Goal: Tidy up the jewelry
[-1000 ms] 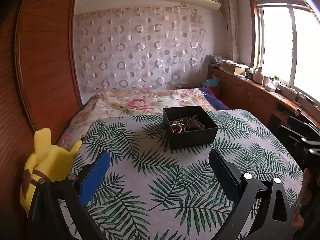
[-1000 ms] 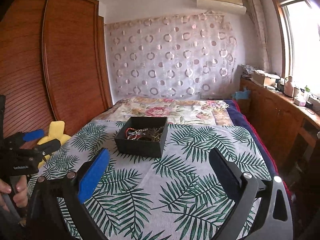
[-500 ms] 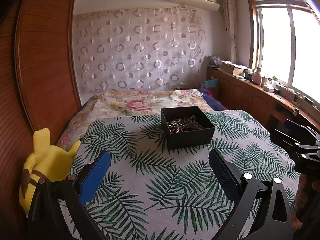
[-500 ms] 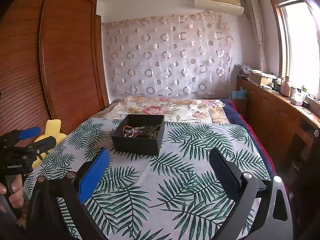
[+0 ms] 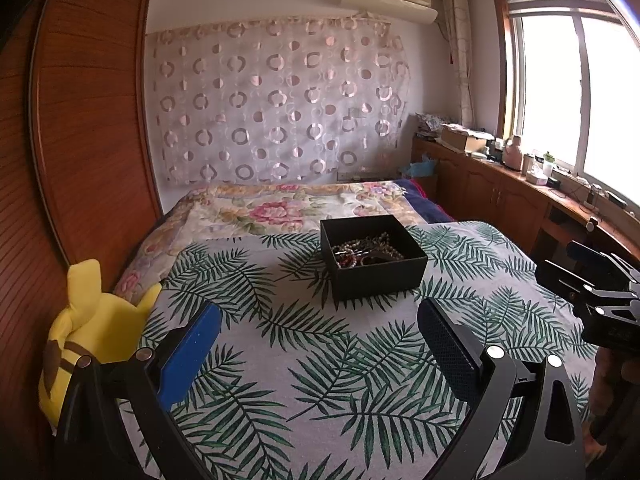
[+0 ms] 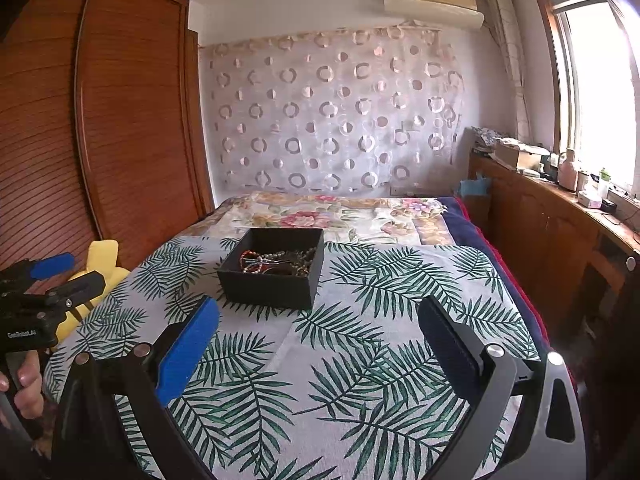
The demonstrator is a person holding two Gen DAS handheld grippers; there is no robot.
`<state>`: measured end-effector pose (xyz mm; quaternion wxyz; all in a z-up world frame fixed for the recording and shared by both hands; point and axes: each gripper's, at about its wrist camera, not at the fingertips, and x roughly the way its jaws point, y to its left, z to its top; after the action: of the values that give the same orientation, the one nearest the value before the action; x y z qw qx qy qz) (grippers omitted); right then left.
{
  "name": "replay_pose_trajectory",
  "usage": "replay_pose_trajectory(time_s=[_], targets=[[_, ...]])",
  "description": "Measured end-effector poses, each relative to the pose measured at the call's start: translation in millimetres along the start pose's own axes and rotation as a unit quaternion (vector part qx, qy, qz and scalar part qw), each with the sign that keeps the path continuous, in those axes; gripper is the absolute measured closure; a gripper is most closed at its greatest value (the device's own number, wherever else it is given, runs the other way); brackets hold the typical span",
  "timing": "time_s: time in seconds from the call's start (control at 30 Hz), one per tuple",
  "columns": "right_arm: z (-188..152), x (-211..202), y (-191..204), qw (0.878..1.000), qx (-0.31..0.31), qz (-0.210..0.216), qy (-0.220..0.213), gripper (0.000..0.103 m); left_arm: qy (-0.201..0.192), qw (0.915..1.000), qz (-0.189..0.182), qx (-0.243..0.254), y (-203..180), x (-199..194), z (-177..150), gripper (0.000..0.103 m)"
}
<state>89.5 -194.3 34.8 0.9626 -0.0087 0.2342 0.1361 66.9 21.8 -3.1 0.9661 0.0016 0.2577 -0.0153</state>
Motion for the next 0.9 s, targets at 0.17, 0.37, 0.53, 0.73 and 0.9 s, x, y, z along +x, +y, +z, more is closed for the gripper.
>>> replay_pose_trajectory(time_s=[0.17,0.37,0.53,0.73,0.9], targets=[[0.0,0.1,-2.2,1.0,0.001,-0.001,0.0,0.003,-0.004,1.0,-0.001,0.001,-3.0,-4.0,4.1,0.008],[-0.3,-0.1,-3.9,1.0,0.003,-0.002,-0.001,0.003,-0.011,0.9999,0.001,0.001,-2.5,-9.8,6.3,0.008],[0.5,-1.7,-5.6,1.0,0.004,-0.003,-0.002,0.003,-0.017,0.9999,0.002,0.002,-2.4,-10.9,7.8,0.008],[0.4,-1.7,-5.8,1.0,0.004,-0.003,-0.002,0.003,-0.017,0.9998,0.002,0.002,-2.9,-11.1,7.5,0.008],[-0.1,-1.6,-5.9,1.0,0.004,-0.003,-0.003,0.003,-0.018,0.9998,0.002,0.002,-2.9,-10.9,7.4,0.008]])
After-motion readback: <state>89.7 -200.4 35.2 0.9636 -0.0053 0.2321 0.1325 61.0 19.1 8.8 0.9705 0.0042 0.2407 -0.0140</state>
